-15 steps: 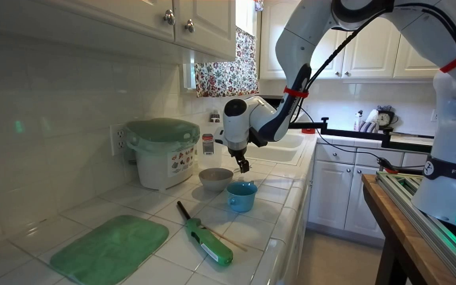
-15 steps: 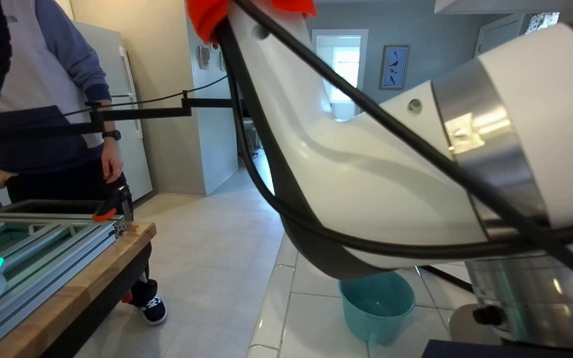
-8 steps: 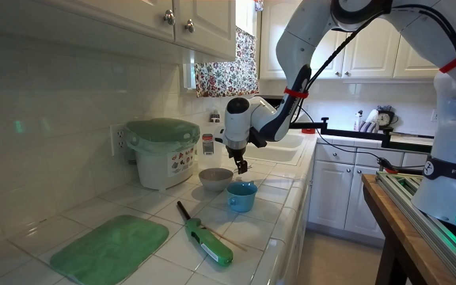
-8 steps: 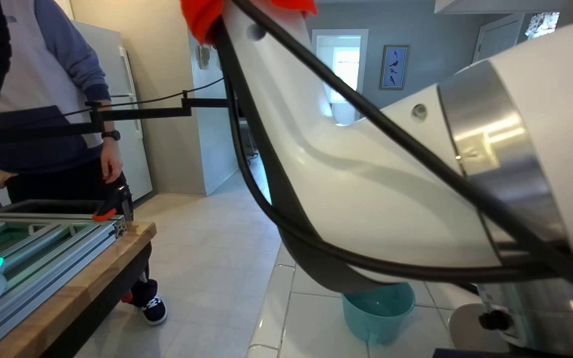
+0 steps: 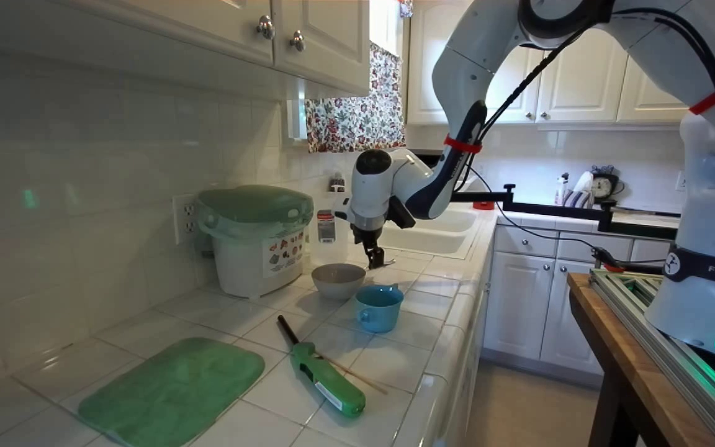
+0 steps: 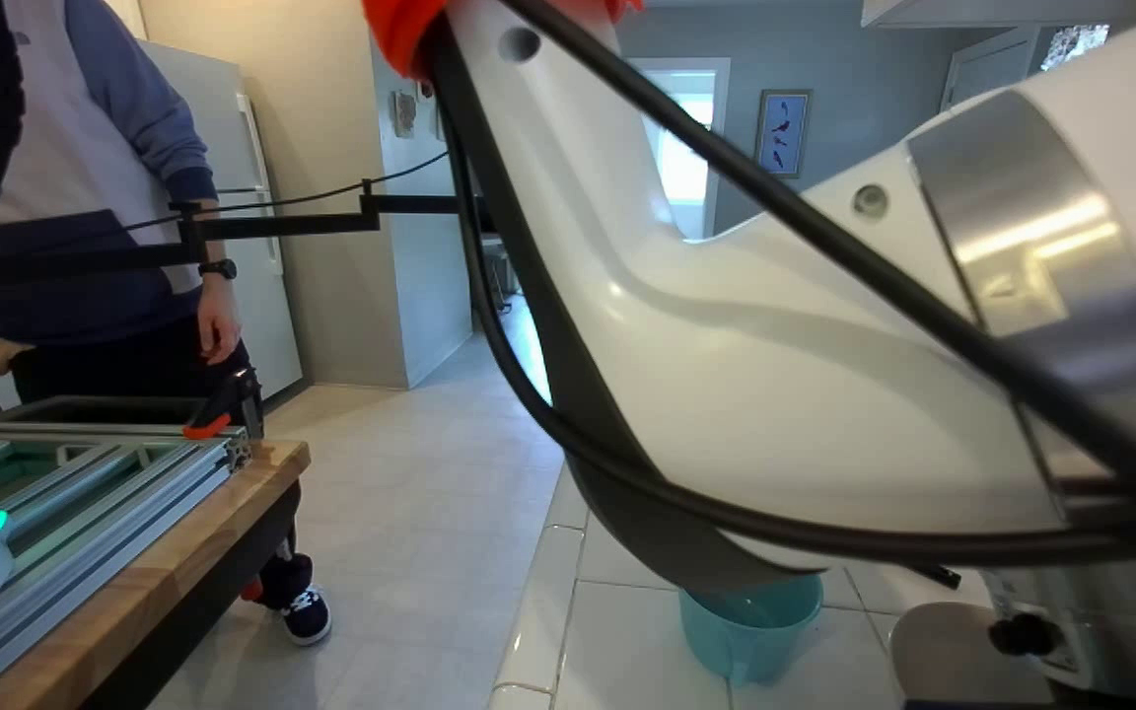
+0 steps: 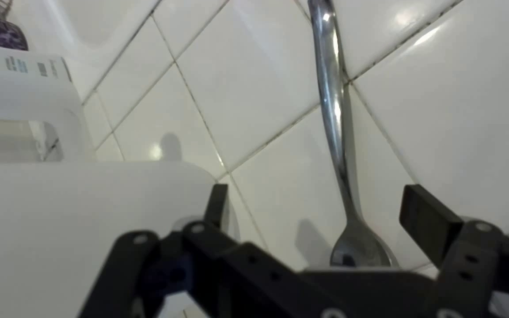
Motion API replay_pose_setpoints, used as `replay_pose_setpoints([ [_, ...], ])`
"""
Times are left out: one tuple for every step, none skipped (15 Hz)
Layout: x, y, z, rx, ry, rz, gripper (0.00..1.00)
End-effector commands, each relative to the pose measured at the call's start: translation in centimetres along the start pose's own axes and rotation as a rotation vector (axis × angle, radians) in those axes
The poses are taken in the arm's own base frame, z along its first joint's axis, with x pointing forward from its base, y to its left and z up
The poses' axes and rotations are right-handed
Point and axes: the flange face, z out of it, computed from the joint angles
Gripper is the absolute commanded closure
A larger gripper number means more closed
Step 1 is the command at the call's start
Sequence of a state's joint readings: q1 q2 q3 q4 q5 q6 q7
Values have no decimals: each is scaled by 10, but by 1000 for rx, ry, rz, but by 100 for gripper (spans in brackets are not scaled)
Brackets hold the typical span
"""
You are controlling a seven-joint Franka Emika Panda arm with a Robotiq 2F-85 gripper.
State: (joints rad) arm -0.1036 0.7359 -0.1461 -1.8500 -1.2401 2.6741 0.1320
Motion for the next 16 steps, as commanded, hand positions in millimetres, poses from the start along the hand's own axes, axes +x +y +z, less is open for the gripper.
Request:
replay_pose_setpoints([
  [3,3,6,-28,5,-14,0],
  [3,3,7,-27,2,-17,0],
  [3,2,8,-25,2,-19,0],
  [2,0,10,-24,-1,-20,0],
  [2,-1,12,-22,0,-19,0],
  [2,-2,14,-25,-3,-20,0],
  [2,-3,16,-23,-3,-20,0],
  [3,-3,17,-24,-2,-21,0],
  [3,-3,17,-24,-1,-21,0],
  [4,-2,18,-25,0,-21,4],
  [5,-2,19,-27,1,-23,16],
  [5,-1,19,-29,2,-25,29],
  [6,-1,20,-29,4,-27,31],
  [6,-1,20,-28,5,-28,38],
  [6,-1,21,-31,2,-30,48],
  [6,-1,21,-31,1,-32,55],
])
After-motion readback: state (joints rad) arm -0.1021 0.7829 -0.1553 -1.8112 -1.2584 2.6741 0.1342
